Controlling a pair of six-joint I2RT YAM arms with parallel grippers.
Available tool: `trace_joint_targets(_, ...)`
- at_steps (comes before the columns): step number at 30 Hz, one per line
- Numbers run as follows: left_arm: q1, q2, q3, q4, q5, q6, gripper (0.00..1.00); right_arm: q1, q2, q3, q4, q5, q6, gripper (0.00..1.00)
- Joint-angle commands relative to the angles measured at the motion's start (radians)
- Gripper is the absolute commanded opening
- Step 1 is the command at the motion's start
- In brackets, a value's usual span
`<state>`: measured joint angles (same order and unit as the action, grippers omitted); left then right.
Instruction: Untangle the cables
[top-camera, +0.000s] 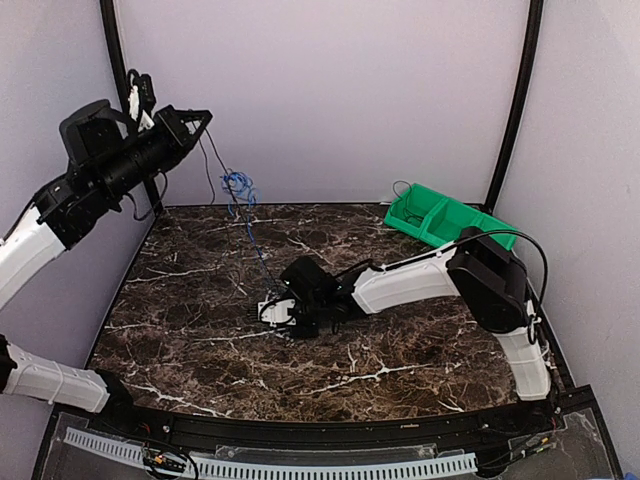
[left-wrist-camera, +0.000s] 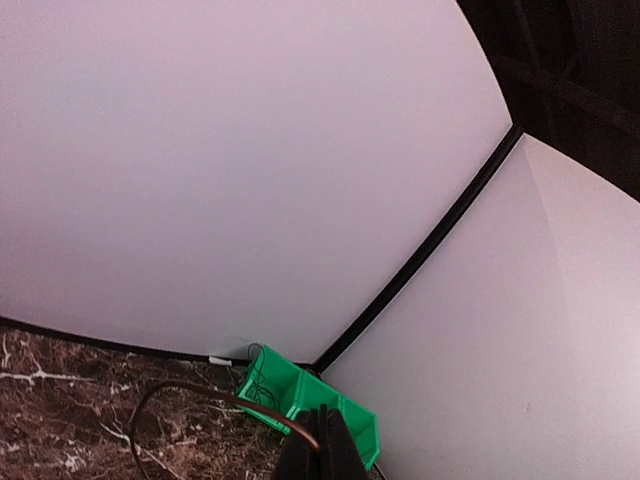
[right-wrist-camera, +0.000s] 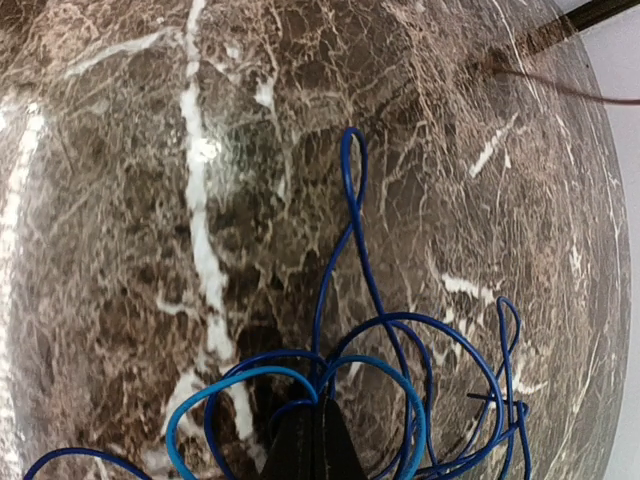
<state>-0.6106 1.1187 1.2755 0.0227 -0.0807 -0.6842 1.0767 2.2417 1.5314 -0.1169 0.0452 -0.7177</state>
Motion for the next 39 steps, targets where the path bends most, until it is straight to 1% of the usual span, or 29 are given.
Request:
trace_joint_targets(1, 0.005, 0.027, 0.262, -0.111, -0.067, 0.231, 0.00, -0.047, -0.007, -0.140, -0.159, -0.029, 0.042, 0.00)
trace_joint_targets(3, 0.005, 0.058, 0.341, -0.149, -0.086, 0.270, 0.00, -0.062, -0.023, -0.165, -0.165, -0.041, 0.053, 0.00)
trace_joint_targets(5, 0.005, 0.070, 0.379, -0.172, -0.101, 0.295, 0.00, -0.078, -0.042, -0.190, -0.163, -0.041, 0.060, 0.00)
trace_joint_targets(7, 0.005, 0.065, 0.379, -0.181, -0.119, 0.308, 0.00, -0.098, -0.059, -0.208, -0.167, -0.041, 0.069, 0.00)
trace_joint_targets(10, 0.005, 0.035, 0.328, -0.157, -0.156, 0.316, 0.00, -0.138, -0.085, -0.236, -0.190, -0.081, 0.077, 0.00)
trace_joint_targets(14, 0.005, -0.004, 0.193, -0.146, -0.176, 0.284, 0.00, -0.171, -0.149, -0.296, -0.200, -0.112, 0.065, 0.00)
trace_joint_targets(16, 0.005, -0.019, 0.092, -0.117, -0.149, 0.240, 0.00, -0.172, -0.196, -0.311, -0.224, -0.161, 0.046, 0.08)
trace_joint_targets(17, 0.005, -0.030, 0.017, -0.100, -0.119, 0.222, 0.00, -0.171, -0.219, -0.305, -0.252, -0.207, 0.040, 0.12)
trace_joint_targets(21, 0.005, -0.043, -0.180, 0.017, -0.030, 0.106, 0.00, -0.171, -0.295, -0.222, -0.422, -0.419, 0.026, 0.28)
trace_joint_targets(24, 0.005, -0.033, -0.297, 0.099, 0.046, 0.071, 0.00, -0.172, -0.345, -0.155, -0.529, -0.562, 0.011, 0.42)
trace_joint_targets(27, 0.005, -0.010, -0.364, 0.141, 0.098, 0.051, 0.00, -0.172, -0.372, -0.078, -0.612, -0.617, -0.003, 0.49)
trace_joint_targets(30, 0.005, 0.021, -0.419, 0.151, 0.158, 0.047, 0.00, -0.182, -0.375, -0.007, -0.658, -0.621, -0.006, 0.51)
trace_joint_targets(34, 0.005, 0.056, -0.476, 0.181, 0.212, 0.041, 0.00, -0.216, -0.358, 0.070, -0.631, -0.636, 0.041, 0.50)
trace_joint_targets(39, 0.005, 0.092, -0.540, 0.236, 0.278, 0.040, 0.00, -0.233, -0.307, 0.103, -0.414, -0.579, 0.191, 0.50)
